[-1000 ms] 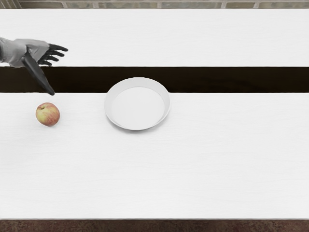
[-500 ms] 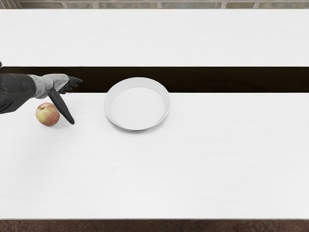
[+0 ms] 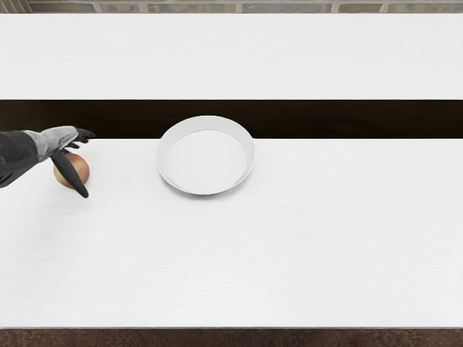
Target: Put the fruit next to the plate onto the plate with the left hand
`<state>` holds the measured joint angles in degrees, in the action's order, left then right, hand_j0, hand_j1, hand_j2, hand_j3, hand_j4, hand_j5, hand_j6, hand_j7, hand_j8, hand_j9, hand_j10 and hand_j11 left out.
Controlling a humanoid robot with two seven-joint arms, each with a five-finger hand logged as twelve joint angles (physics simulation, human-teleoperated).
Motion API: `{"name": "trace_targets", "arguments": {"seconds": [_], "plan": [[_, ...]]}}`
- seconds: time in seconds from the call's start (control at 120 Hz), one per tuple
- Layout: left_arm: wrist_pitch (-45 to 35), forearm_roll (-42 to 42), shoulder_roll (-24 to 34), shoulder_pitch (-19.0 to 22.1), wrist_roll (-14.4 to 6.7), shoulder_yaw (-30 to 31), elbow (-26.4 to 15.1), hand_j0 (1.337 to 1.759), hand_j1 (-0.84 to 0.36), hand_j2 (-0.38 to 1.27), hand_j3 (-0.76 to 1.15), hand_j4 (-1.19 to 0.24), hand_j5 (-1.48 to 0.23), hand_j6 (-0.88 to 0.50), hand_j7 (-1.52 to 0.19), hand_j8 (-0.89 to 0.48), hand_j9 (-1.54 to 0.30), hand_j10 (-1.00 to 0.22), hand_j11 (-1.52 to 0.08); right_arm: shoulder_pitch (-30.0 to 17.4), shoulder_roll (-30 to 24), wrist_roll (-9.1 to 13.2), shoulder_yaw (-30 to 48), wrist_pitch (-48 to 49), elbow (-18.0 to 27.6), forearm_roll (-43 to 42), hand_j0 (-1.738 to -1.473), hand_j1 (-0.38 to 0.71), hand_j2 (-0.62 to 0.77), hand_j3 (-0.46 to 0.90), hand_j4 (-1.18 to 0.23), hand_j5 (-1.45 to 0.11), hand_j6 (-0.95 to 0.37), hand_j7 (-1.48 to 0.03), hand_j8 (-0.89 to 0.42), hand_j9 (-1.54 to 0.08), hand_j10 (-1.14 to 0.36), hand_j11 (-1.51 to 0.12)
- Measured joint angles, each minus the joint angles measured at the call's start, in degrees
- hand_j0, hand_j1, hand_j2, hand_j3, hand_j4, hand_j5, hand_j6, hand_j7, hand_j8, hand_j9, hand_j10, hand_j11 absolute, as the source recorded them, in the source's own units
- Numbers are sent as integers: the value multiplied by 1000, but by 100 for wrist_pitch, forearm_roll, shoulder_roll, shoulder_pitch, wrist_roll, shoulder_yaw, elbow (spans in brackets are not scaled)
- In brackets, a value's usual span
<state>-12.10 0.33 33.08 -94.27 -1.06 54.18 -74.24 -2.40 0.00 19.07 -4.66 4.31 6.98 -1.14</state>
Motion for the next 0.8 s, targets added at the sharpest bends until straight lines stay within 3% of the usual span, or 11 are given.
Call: {"name": "trace_targets", "arguments": {"seconds": [0.283,0.8], "plan": [[-195,8,-12,178,-12,-30,291,1658,125,38,0,-187,-243,-187,-243,-187,-243,-187,-243,-1,0,0,0,0,1,0,-1658,-349,0,0,0,0,0,0,0,0,0,0],[-201,37,-55,321,-64,13,246,1658,8,57,0,-285,-370,-285,-370,-285,-370,-285,-370,1,0,0,0,0,0,0,-1658,-349,0,0,0,0,0,0,0,0,0,0]]}}
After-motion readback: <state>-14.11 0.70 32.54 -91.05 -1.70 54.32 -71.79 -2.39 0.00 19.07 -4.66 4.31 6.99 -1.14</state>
